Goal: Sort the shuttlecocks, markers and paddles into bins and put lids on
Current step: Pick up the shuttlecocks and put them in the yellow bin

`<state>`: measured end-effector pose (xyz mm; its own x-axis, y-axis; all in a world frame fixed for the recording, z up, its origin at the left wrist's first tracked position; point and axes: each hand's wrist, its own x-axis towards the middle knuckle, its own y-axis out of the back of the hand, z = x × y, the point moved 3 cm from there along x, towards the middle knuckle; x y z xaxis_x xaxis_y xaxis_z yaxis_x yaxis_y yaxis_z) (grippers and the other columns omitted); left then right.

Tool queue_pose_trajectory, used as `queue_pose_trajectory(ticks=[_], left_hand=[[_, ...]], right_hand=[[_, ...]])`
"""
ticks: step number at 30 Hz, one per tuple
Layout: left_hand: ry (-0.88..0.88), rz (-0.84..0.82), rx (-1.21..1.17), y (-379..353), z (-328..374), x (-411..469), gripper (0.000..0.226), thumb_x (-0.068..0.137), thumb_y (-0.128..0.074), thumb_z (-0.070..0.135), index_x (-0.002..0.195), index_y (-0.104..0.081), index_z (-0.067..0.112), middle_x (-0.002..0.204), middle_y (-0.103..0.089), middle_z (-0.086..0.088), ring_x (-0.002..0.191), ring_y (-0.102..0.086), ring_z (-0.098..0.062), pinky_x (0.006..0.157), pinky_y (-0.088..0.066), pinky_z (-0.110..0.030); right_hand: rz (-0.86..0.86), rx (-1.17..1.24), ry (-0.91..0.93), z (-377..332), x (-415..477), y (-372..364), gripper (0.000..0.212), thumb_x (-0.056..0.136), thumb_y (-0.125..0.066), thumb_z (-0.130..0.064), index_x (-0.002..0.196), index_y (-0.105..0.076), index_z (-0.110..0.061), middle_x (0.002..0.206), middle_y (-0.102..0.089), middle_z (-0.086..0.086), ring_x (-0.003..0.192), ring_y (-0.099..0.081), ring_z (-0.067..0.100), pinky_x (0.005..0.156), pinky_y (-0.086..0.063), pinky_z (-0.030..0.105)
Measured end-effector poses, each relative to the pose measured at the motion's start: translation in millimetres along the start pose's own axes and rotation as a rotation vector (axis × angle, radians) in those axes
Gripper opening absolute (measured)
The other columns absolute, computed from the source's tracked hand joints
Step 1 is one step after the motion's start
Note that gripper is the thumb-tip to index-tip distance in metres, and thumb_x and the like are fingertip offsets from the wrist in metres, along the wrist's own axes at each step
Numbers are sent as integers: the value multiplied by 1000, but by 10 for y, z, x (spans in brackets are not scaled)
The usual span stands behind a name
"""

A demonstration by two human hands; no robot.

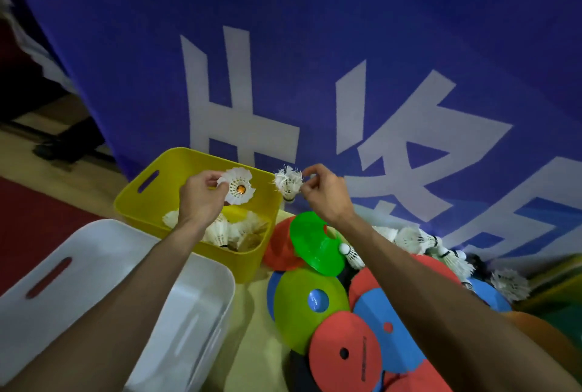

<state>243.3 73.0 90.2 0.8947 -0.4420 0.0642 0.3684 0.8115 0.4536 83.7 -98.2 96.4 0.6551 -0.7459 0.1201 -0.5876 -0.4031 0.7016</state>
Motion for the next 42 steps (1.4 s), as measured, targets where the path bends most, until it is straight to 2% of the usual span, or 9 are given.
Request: queue_pose_trajectory(ticks=[4,11,15,20,24,27,34,39,42], left_hand=[[110,10,-51,262,-206,43,25,90,-60,12,114,-63,5,101,-63,-4,77,-68,-26,72,-58,-39],[166,-93,-70,329,-459,7,20,89,-62,21,109,-63,19,111,-64,-4,102,-63,-25,89,-53,-47],[111,-174,-26,182,-327,-105,21,94,-53,30,112,-62,22,111,-63,1,104,-58,-19,86,-47,-33],[-12,-300,-16,-148,11,-274,26,96,-49,32,117,-61,20,112,-59,7,101,-52,-7,82,-38,-22],[-87,-396,-7,-486,187,-399,26,96,-50,29,117,-61,18,118,-59,3,103,-53,-7,84,-39,-20],[-130,-489,-20,-775,312,-528,26,96,-50,28,117,-61,18,116,-58,5,105,-52,-5,87,-37,-19],[-168,-661,55,-1577,368,-775,22,91,-59,21,112,-64,16,116,-63,-3,107,-59,-15,95,-43,-26],[-162,-765,186,-2044,240,-916,27,89,-60,14,116,-62,11,120,-62,-6,108,-58,-18,88,-40,-20],[-171,-809,247,-2224,126,-984,29,89,-61,14,118,-61,10,121,-60,-5,112,-57,-19,87,-39,-19]], right_hand=[[-105,90,-5,-262,18,-392,20,86,-55,-11,105,-60,-16,77,-71,4,73,-68,22,74,-56,46],[-263,126,-19,-394,-18,-639,21,88,-53,-7,107,-61,-13,92,-72,10,78,-69,24,72,-58,42],[-302,165,-91,-212,-27,-524,21,91,-51,-5,108,-62,-10,92,-71,9,75,-70,22,58,-57,31],[-253,287,-198,85,-105,-239,22,90,-55,-4,112,-61,-8,86,-67,7,64,-63,14,57,-54,31],[-194,268,-210,406,-165,132,38,88,-51,-1,121,-58,-20,90,-63,3,69,-63,19,59,-56,34],[-144,198,-246,727,-177,502,43,85,-46,3,120,-59,-18,92,-63,3,74,-61,21,59,-56,31],[-117,3,-341,1465,-289,1000,34,84,-56,-7,116,-64,-15,94,-64,0,93,-59,18,92,-50,48],[-133,-18,-394,1772,-342,1069,31,88,-55,-9,118,-63,-13,97,-62,0,89,-58,19,90,-51,36],[-161,-89,-387,1954,-321,1040,32,89,-55,-10,120,-62,-13,108,-64,2,99,-59,20,87,-41,24]])
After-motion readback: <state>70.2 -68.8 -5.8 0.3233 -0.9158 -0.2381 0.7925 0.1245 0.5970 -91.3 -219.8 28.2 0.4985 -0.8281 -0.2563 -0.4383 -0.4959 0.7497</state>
